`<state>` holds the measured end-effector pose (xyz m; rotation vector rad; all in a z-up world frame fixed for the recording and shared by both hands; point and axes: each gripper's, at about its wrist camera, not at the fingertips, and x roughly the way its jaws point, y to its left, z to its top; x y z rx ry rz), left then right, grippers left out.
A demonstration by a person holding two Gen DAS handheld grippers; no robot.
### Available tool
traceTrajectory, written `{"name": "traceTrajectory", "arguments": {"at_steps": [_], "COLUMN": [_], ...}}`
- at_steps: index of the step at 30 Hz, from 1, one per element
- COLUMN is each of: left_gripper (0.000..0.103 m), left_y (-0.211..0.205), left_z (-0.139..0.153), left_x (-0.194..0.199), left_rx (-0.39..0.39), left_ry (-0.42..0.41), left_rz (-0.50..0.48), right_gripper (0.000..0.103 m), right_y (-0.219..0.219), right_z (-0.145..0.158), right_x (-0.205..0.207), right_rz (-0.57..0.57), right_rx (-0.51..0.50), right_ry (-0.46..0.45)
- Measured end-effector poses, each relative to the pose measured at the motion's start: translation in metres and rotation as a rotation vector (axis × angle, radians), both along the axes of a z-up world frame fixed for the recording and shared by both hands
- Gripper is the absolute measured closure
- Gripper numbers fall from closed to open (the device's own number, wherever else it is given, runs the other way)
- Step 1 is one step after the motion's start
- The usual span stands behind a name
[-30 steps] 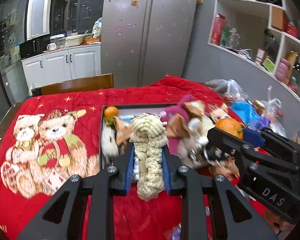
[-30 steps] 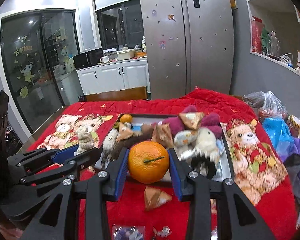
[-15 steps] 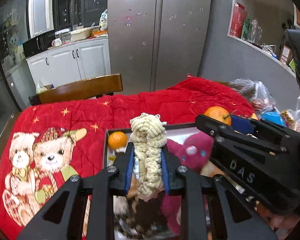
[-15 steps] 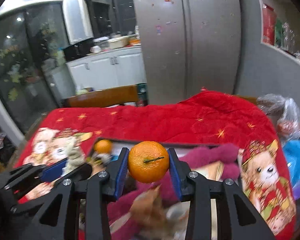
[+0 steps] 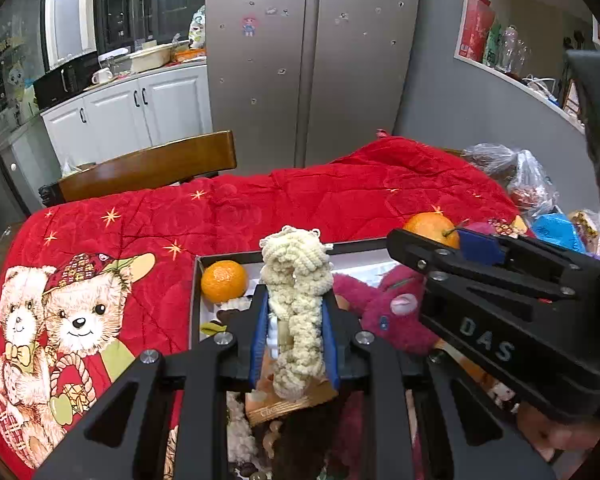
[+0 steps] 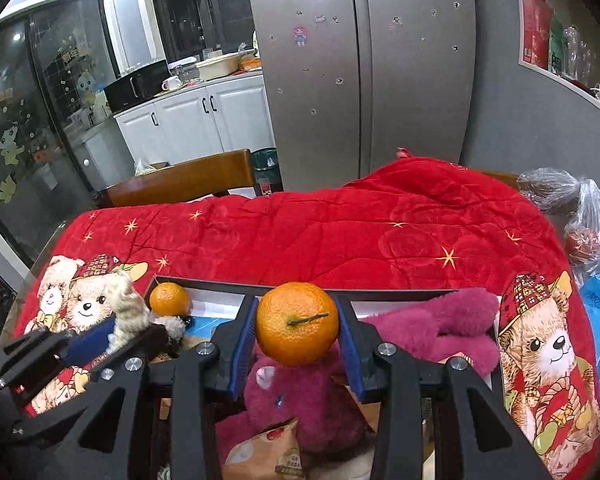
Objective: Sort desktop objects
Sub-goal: 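Carry the scrunchie in left tool while right tool carries the tangerine over the tray, then open left tool to drop the scrunchie while right tool releases the tangerine into the tray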
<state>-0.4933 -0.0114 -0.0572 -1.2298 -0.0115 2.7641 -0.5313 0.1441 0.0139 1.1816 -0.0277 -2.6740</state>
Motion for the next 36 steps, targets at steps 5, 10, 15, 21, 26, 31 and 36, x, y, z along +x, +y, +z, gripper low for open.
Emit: {"name": "traceTrajectory", "arguments": {"at_steps": [5, 10, 15, 21, 26, 31, 36], "left_gripper": [0.077, 0.058, 0.022, 0.020, 0.020, 0.020, 0.020], "left_y": [-0.001, 0.002, 0.001, -0.007, -0.013, -0.014, -0.014], "left_z": [-0.002, 0.001, 0.011, 0.017, 0.018, 0.020, 0.023], "left_x": [0.000, 0.002, 0.005, 0.007, 0.007, 0.008, 0.010], "left_rx": [0.015, 0.000, 0.022, 0.036, 0.069, 0.063, 0.070], "left_ry": [-0.005, 0.009, 0.037, 0.051, 0.047, 0.054, 0.058], "left_rz": [-0.009, -0.016, -0.023, 0.002, 0.010, 0.011, 0.005], "right_gripper": [0.063, 0.062, 0.034, 0.031, 0.031, 0.031, 0.031], "right_y": [-0.003, 0.001, 0.010, 0.020, 0.021, 0.018, 0.016], "right_z": [0.002, 0.000, 0.007, 0.018, 0.023, 0.028, 0.031], "right_x": [0.000, -0.005, -0.004, 0.001, 0.003, 0.006, 0.008], "right_rz": [0.011, 0.015, 0.030, 0.023, 0.035, 0.047, 0.051], "right_rx": [0.001, -0.051, -0.150, -0.205, -0.232, -0.225, -0.207], "right_ry": [0.002, -0.019, -0.008, 0.018, 0.017, 0.031, 0.044]}}
